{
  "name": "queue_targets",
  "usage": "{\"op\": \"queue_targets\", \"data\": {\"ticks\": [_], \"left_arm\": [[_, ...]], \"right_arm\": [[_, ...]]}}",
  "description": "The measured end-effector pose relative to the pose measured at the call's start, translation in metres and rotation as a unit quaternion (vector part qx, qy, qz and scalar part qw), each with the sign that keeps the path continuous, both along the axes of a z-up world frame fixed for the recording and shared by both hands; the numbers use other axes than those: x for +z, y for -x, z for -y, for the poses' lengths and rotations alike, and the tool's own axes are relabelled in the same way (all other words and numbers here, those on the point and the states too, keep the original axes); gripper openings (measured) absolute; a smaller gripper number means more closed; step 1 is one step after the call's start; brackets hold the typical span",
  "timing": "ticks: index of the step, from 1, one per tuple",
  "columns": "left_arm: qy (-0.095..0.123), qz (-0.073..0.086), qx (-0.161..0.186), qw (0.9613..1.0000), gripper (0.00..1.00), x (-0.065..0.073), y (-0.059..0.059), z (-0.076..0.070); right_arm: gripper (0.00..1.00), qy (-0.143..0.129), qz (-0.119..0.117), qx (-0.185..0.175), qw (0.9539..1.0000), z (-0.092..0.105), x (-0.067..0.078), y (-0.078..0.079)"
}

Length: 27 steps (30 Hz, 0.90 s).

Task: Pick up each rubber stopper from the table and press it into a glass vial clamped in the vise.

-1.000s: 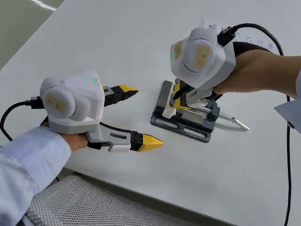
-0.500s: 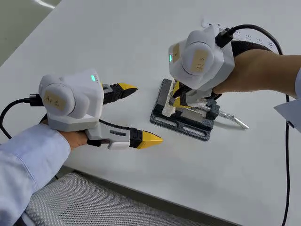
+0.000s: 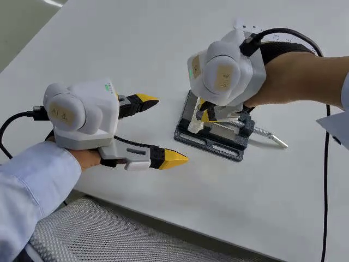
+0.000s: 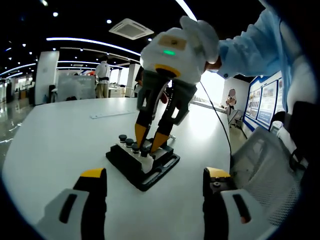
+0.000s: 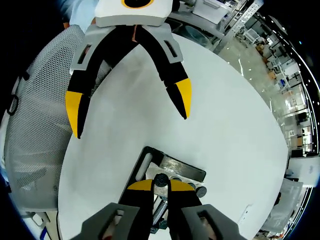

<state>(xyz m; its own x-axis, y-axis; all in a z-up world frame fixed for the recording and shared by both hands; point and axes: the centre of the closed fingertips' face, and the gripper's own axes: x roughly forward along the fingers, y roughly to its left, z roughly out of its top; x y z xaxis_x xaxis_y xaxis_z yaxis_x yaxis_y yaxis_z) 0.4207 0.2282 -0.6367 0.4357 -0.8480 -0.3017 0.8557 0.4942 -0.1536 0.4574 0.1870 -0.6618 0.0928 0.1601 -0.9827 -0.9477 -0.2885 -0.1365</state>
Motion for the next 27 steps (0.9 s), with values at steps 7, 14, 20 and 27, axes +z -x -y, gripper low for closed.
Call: {"op": "queue_targets", "data": {"ticks": [7, 14, 20, 27], "left_arm": [[0.000, 0.002, 0.000, 1.0000, 0.76, 0.0013, 0.0000, -0.0001], [0.000, 0.002, 0.000, 1.0000, 0.75, 0.0015, 0.0000, 0.0000], [0.001, 0.001, 0.002, 1.0000, 0.75, 0.0016, -0.0005, -0.0008], [0.003, -0.001, 0.004, 1.0000, 0.75, 0.0016, -0.0008, -0.0014]], "right_arm": [[0.07, -0.014, -0.014, -0.014, 0.9997, -0.0003, 0.0012, 0.0004], [0.07, -0.028, -0.027, -0.028, 0.9989, -0.0020, 0.0027, 0.0008], [0.08, -0.027, -0.029, -0.026, 0.9989, -0.0008, 0.0023, 0.0015], [0.09, -0.028, -0.029, -0.026, 0.9989, -0.0011, 0.0010, 0.0015]]}}
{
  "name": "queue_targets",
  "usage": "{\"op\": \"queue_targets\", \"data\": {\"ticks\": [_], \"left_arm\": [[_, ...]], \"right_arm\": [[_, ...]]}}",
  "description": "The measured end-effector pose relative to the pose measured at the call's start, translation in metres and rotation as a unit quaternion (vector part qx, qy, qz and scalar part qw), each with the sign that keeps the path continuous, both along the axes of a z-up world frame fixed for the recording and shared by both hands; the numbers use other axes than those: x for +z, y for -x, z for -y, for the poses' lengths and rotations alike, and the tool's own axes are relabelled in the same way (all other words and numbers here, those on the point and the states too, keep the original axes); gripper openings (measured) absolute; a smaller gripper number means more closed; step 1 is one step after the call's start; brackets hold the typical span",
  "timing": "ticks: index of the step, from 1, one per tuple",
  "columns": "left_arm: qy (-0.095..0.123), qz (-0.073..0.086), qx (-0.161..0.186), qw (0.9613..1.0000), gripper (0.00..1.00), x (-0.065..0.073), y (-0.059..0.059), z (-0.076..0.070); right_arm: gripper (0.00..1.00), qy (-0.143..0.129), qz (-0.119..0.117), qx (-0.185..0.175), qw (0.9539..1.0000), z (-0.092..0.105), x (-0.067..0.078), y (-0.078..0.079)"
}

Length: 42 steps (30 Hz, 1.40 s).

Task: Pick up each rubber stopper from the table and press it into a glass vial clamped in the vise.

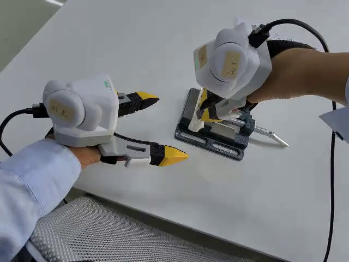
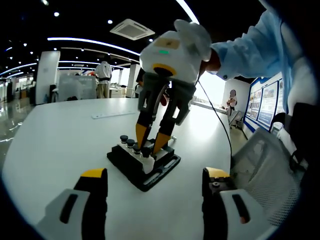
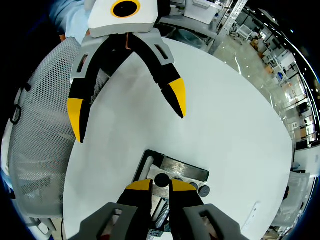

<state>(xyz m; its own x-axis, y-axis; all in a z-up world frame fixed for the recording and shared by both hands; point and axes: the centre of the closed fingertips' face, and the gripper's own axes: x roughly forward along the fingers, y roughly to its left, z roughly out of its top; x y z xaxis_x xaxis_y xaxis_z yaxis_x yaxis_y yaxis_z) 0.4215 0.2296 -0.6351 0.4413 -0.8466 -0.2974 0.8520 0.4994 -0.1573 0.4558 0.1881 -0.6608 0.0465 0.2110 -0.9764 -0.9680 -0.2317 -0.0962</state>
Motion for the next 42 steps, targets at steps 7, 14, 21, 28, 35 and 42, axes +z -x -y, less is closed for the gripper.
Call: {"op": "queue_targets", "data": {"ticks": [7, 14, 21, 28, 35, 42], "left_arm": [[0.003, -0.001, 0.002, 1.0000, 0.74, 0.001, -0.001, 0.000], [0.003, -0.001, 0.002, 1.0000, 0.74, 0.000, -0.001, 0.000], [0.002, -0.001, 0.002, 1.0000, 0.74, 0.001, -0.001, 0.000], [0.002, 0.000, 0.002, 1.0000, 0.73, 0.002, -0.002, -0.001], [0.002, -0.002, 0.003, 1.0000, 0.73, 0.001, -0.001, -0.002], [0.001, -0.003, 0.004, 1.0000, 0.73, 0.000, -0.002, -0.003]], "right_arm": [[0.11, -0.003, -0.002, -0.002, 1.0000, -0.001, 0.001, 0.000], [0.11, -0.004, -0.002, -0.003, 1.0000, 0.000, 0.001, 0.000], [0.14, -0.015, -0.011, -0.013, 0.9997, 0.001, 0.009, 0.000], [0.07, -0.023, -0.022, -0.021, 0.9993, 0.001, 0.010, -0.001], [0.04, -0.029, -0.025, -0.025, 0.9990, -0.001, 0.010, -0.003], [0.00, -0.029, -0.029, -0.029, 0.9987, -0.002, 0.007, -0.005]]}}
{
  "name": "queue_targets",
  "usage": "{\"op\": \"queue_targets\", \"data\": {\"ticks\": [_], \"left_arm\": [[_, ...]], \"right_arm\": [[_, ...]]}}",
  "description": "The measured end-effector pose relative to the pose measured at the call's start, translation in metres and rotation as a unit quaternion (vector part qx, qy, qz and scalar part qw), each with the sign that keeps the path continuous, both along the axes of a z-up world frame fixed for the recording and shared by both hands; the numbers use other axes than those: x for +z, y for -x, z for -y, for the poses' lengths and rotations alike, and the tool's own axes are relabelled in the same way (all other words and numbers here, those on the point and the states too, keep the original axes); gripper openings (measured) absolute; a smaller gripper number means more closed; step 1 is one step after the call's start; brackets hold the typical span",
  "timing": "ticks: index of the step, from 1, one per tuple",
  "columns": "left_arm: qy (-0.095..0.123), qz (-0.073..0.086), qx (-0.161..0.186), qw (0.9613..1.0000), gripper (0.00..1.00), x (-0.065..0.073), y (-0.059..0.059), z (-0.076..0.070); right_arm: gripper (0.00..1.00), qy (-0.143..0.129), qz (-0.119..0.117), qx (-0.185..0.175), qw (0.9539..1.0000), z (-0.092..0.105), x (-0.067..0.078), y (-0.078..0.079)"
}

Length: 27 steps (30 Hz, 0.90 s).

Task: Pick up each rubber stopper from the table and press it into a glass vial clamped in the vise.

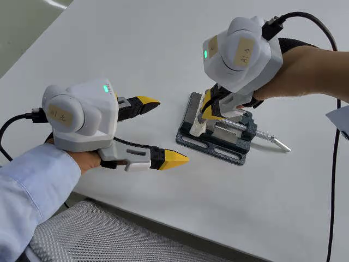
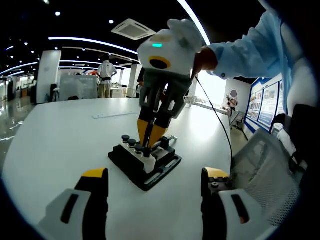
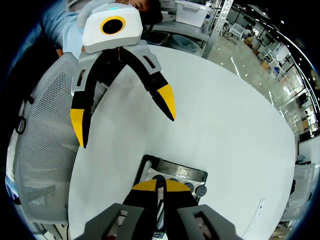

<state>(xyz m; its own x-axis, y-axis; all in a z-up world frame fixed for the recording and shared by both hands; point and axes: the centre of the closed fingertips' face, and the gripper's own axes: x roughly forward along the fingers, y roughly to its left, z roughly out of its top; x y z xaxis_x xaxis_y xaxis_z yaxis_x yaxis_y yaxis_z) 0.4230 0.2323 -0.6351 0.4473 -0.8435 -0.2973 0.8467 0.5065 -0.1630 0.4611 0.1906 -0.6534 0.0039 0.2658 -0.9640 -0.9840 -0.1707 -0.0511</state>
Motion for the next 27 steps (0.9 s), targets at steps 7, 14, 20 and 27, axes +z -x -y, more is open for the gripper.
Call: {"op": "queue_targets", "data": {"ticks": [7, 14, 20, 27], "left_arm": [[0.003, -0.002, 0.003, 1.0000, 0.73, 0.0004, -0.0006, -0.0008], [0.005, -0.003, 0.005, 1.0000, 0.72, -0.0001, -0.0010, -0.0013], [0.005, -0.004, 0.006, 1.0000, 0.72, -0.0006, -0.0015, -0.0014], [0.005, -0.004, 0.006, 1.0000, 0.72, -0.0002, -0.0024, -0.0006]], "right_arm": [[0.00, 0.007, -0.003, 0.006, 1.0000, 0.0022, -0.0044, 0.0014], [0.00, 0.007, -0.007, 0.005, 0.9999, 0.0018, -0.0038, 0.0029], [0.00, 0.011, -0.007, 0.001, 0.9999, 0.0023, -0.0040, 0.0037], [0.00, 0.016, -0.004, -0.004, 0.9999, 0.0032, -0.0047, 0.0045]]}}
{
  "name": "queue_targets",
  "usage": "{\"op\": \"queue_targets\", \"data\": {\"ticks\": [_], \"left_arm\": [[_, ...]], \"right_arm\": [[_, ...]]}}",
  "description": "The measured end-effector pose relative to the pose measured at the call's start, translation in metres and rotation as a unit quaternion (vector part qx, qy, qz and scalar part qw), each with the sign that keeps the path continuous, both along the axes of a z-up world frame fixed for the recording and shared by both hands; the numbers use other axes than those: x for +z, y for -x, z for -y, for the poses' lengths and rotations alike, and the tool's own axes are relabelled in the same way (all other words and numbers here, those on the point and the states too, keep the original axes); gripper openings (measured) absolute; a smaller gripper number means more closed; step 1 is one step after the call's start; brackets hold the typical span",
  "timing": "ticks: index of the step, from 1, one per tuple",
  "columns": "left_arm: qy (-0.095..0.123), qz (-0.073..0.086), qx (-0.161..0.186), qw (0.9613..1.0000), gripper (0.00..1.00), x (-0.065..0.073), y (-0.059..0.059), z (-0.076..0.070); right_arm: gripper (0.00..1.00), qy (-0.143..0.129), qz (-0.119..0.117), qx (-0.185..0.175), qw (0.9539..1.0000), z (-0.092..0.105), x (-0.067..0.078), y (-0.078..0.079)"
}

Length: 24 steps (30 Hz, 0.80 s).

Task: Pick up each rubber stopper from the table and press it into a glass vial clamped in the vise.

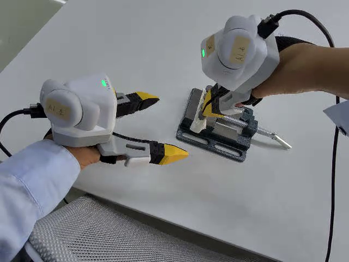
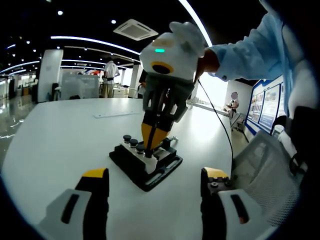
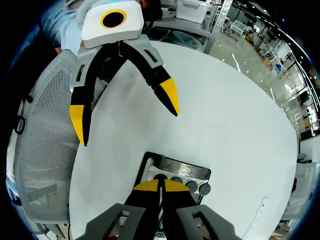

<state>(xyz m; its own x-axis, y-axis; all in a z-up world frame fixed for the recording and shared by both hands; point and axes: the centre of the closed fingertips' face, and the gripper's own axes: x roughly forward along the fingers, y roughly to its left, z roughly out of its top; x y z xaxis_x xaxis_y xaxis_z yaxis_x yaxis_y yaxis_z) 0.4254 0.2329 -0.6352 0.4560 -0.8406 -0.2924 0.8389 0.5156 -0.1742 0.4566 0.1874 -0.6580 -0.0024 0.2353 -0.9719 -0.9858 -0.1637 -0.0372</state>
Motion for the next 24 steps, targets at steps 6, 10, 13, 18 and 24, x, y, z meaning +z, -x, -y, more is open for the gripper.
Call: {"op": "queue_targets", "data": {"ticks": [6, 10, 13, 18, 24], "left_arm": [[0.000, 0.000, 0.000, 1.0000, 0.72, 0.0000, 0.0002, 0.0002], [0.000, 0.001, 0.001, 1.0000, 0.72, 0.0001, 0.0003, -0.0006], [0.000, 0.000, 0.001, 1.0000, 0.72, -0.0003, 0.0003, -0.0010], [0.001, 0.000, 0.001, 1.0000, 0.72, -0.0003, 0.0004, -0.0002], [0.003, 0.000, 0.003, 1.0000, 0.72, 0.0004, -0.0005, -0.0009]], "right_arm": [[0.00, 0.002, 0.000, -0.001, 1.0000, -0.0002, -0.0004, -0.0001], [0.00, 0.004, 0.003, 0.003, 1.0000, -0.0006, -0.0003, 0.0005], [0.00, 0.009, 0.005, 0.005, 0.9999, -0.0008, -0.0003, 0.0008], [0.00, 0.018, 0.008, 0.010, 0.9997, -0.0011, -0.0008, 0.0014], [0.00, 0.023, 0.008, 0.009, 0.9997, -0.0006, -0.0010, 0.0009]]}}
